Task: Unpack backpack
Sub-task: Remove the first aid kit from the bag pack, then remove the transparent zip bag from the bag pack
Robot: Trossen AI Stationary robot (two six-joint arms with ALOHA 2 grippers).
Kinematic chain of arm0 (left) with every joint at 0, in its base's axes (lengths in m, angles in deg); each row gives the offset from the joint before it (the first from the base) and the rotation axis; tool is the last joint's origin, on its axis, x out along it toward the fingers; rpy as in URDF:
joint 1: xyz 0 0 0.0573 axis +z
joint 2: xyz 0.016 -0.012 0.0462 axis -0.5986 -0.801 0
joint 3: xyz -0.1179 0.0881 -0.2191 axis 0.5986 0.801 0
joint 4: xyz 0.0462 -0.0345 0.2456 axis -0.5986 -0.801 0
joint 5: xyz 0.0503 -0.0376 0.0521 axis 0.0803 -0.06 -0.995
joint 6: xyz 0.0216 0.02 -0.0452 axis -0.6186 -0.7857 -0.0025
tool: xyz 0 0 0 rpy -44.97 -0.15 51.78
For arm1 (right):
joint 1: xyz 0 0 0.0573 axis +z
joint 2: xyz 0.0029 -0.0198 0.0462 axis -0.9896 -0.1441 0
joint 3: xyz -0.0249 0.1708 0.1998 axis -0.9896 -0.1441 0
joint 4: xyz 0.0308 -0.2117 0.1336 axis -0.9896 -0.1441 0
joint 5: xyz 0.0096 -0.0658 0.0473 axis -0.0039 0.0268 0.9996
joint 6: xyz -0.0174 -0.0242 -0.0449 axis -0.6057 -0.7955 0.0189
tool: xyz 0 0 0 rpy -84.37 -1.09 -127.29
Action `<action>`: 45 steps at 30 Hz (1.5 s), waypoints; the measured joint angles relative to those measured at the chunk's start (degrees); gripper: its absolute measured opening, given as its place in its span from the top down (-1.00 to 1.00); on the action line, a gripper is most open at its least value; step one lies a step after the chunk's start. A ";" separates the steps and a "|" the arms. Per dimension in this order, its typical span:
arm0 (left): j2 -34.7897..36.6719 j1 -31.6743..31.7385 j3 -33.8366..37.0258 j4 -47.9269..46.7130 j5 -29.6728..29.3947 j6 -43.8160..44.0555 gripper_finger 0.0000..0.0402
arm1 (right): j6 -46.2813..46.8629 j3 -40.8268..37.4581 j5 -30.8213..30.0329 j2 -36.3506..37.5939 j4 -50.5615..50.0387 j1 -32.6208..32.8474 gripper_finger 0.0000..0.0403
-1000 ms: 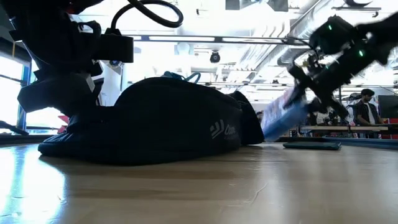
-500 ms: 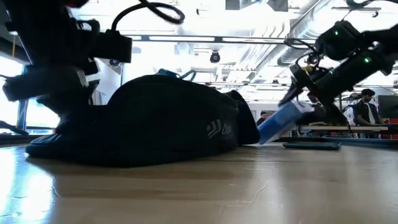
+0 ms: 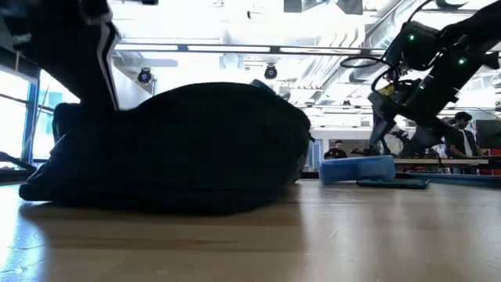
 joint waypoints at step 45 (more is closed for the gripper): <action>-0.02 -10.69 2.28 -11.65 -6.71 10.94 0.61 | -50.04 57.90 30.06 -61.96 5.14 35.26 -0.20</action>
